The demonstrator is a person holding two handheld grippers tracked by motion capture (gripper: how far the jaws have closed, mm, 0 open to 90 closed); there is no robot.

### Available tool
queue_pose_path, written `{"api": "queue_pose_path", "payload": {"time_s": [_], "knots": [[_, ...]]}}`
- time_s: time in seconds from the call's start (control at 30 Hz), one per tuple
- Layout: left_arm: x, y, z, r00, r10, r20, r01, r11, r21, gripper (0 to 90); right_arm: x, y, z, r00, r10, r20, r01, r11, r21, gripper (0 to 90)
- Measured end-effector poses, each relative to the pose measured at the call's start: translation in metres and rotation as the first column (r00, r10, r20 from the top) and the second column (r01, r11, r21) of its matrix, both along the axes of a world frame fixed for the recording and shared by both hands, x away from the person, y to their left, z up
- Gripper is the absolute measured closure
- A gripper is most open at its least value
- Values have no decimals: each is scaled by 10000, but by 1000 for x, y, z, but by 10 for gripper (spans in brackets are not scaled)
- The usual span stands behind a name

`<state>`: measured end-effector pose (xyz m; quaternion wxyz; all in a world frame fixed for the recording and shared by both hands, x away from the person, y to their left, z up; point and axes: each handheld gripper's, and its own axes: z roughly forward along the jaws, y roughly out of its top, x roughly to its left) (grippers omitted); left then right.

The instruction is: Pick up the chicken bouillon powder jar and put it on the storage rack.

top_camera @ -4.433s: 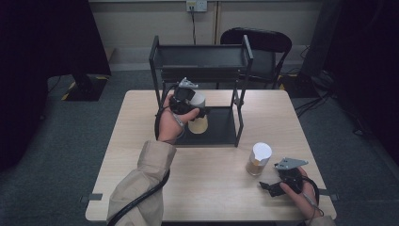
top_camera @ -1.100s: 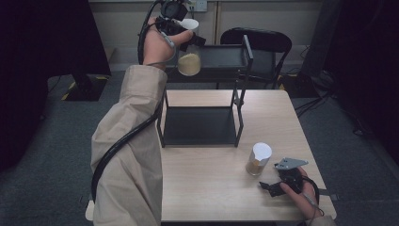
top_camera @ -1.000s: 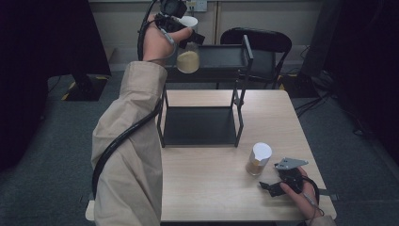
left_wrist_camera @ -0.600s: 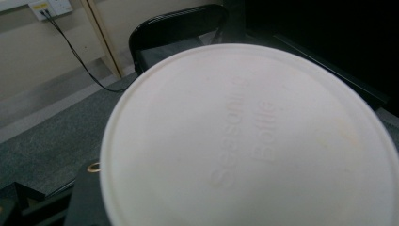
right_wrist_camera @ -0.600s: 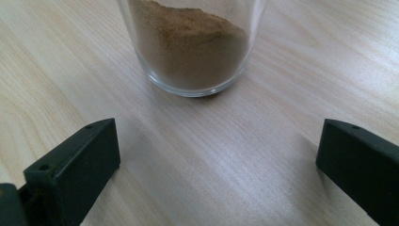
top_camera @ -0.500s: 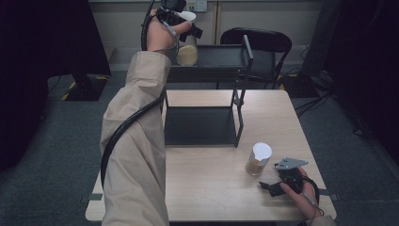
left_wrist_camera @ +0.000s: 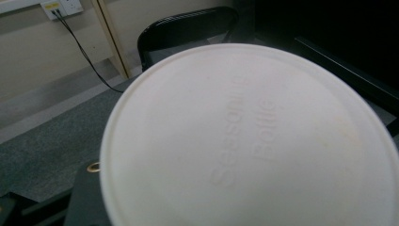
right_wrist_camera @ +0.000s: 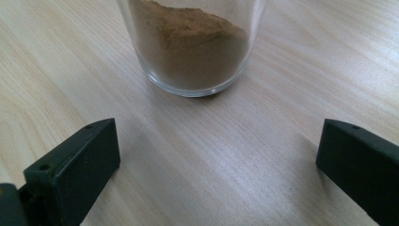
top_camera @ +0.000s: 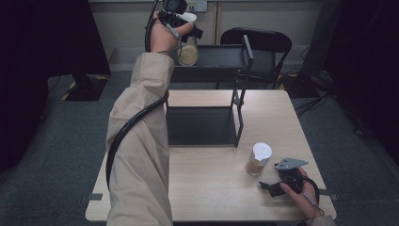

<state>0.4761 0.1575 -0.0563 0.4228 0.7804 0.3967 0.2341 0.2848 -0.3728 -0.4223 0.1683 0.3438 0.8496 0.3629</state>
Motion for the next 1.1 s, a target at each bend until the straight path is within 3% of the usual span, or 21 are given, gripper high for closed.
{"api": "queue_pose_path", "payload": {"time_s": [0.43, 0.6, 0.93, 1.1], "knots": [[-1, 1, -3, 9999, 139, -46, -140, 9997, -198, 342, 0, 0, 0, 10000, 1, 1, -1, 10000, -1, 0], [-7, 0, -7, 9986, 528, -47, -530, 9974, -497, 128, 0, 0, 0, 10000, 0, 1, 0, 10000, -3, 0], [-24, 6, -15, 9974, 719, 42, -713, 9943, -791, 75, 0, 0, 0, 10000, -5, -5, 5, 10000, 3, 0], [-33, 11, -23, 9962, 870, 68, -856, 9893, -1179, 26, 0, 0, 0, 10000, -8, -8, 8, 10000, 1, 0]]}}
